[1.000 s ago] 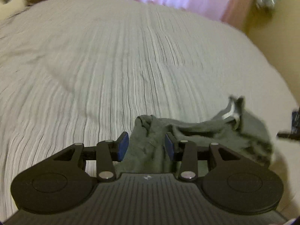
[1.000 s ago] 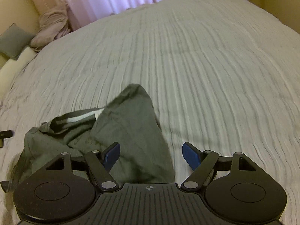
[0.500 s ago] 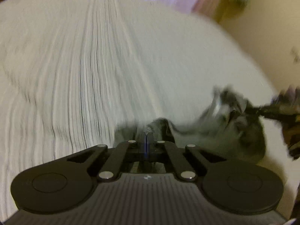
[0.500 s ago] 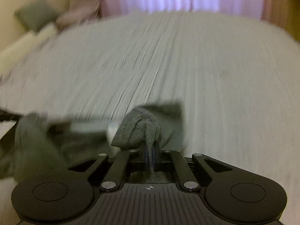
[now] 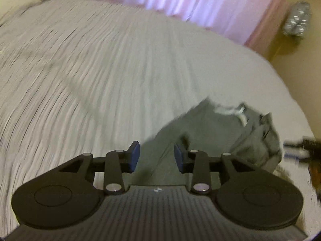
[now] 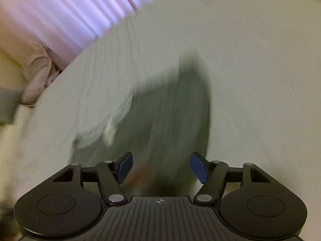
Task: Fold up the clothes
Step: 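Hold the grey shirt with both grippers and spread it flat on the bed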
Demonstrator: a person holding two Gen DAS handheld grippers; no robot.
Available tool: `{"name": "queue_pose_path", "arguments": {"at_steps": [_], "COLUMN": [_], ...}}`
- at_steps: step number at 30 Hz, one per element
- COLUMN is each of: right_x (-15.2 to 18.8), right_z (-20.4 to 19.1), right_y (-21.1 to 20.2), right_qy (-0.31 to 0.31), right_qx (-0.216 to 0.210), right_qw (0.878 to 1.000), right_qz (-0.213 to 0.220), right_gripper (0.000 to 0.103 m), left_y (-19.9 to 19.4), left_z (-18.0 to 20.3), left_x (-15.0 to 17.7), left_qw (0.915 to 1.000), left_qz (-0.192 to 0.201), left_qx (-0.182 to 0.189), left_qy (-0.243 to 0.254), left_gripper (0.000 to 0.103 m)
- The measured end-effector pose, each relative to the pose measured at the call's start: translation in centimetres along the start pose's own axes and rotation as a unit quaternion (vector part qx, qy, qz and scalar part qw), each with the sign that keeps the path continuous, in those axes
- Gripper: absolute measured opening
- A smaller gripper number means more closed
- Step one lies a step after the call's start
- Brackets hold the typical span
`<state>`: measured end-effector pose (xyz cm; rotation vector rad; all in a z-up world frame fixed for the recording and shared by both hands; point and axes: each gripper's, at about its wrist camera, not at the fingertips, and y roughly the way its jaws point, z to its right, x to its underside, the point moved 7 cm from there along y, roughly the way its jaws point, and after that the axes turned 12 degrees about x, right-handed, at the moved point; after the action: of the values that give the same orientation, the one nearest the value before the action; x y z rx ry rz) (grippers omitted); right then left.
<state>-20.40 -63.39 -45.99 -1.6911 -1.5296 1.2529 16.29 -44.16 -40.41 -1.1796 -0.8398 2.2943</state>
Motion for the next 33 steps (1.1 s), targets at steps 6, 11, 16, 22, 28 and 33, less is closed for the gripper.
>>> {"name": "queue_pose_path", "arguments": {"at_steps": [6,11,16,22,28,33], "right_x": [12.9,13.9,14.0,10.8,10.9,13.5], "right_z": [-3.8,-5.7,-6.2,-2.4,8.7,16.1], "right_y": [2.4,5.4,6.7,-3.9,-14.4,-15.1], "right_qy": [0.114,0.151,0.154,0.065,-0.057,-0.027], "right_qx": [-0.111,-0.127,-0.112,-0.109,0.088,0.178], "right_qw": [0.975,0.970,0.971,0.987,0.989,0.976], "right_qz": [-0.154,-0.139,-0.144,-0.096,-0.102,-0.124], "right_gripper": [0.067,0.067,0.001,0.001,0.001,0.026], "left_y": [-5.3,-7.9,-7.0,-9.4,-13.5,-12.9], "left_z": [-3.8,-5.7,-6.8,-3.4,4.8,7.0], "left_x": [6.1,9.0,10.7,9.7,14.8,21.9], "left_qw": [0.9922,0.9751,0.9483,0.9599,0.9727,0.9686], "left_qz": [0.005,0.030,0.053,0.069,-0.081,-0.210], "left_qx": [-0.034,-0.034,0.024,0.108,0.194,0.124], "left_qy": [-0.120,-0.217,-0.312,-0.249,-0.099,-0.046], "left_gripper": [0.037,0.046,0.037,0.001,0.002,0.014]}}
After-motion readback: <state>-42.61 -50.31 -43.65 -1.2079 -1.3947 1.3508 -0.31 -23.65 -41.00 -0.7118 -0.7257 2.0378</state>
